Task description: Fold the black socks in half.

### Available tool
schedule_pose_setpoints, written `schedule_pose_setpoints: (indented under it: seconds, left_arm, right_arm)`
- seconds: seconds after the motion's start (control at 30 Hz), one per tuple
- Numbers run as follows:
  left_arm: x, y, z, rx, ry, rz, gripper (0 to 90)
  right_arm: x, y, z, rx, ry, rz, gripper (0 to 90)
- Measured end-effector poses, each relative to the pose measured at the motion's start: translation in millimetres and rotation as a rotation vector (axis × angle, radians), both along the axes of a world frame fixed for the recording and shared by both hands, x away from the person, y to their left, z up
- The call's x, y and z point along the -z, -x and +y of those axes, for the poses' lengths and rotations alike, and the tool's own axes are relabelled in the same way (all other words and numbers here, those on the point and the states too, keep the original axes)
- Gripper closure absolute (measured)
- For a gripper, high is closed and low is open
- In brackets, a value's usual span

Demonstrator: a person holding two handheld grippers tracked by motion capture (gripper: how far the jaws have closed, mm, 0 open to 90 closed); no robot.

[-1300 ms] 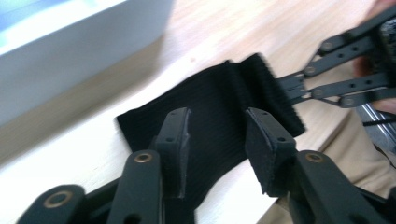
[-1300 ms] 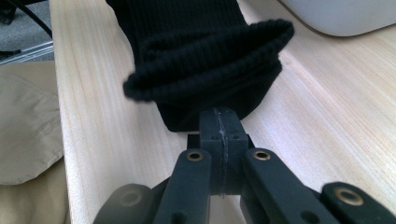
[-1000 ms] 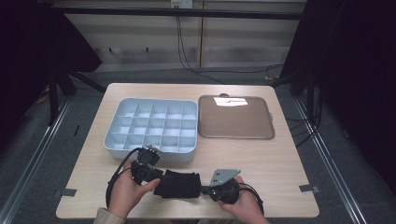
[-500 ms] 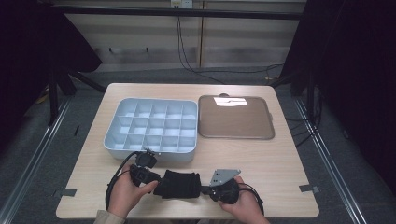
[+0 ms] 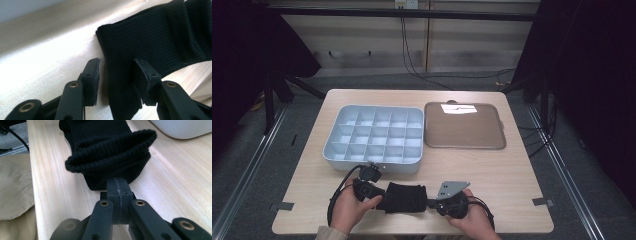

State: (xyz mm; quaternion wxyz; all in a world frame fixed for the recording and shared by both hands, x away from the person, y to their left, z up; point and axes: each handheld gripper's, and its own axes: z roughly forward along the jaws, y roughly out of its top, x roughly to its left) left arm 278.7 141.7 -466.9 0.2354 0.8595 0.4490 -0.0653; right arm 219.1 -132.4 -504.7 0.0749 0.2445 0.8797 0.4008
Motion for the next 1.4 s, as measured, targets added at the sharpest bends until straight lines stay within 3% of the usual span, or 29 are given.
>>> schedule_pose_setpoints:
  seconds: [0.33, 0.67, 1.4]
  left_arm:
    - [3.4, 1.6, -3.4, 0.014, -0.010, 0.004, 67.6]
    - [2.0, 1.3, -4.9, 0.017, 0.012, 0.013, 82.5]
    - [-29.0, 3.0, -6.7, 0.045, 0.049, 0.014, 82.4]
  right_arm:
    - [0.1, -0.1, -0.2, 0.001, -0.002, 0.000, 90.0]
    - [0.1, 0.0, 0.3, 0.000, -0.001, 0.001, 90.0]
    - [0.4, -0.7, 0.5, -0.002, -0.006, 0.000, 90.0]
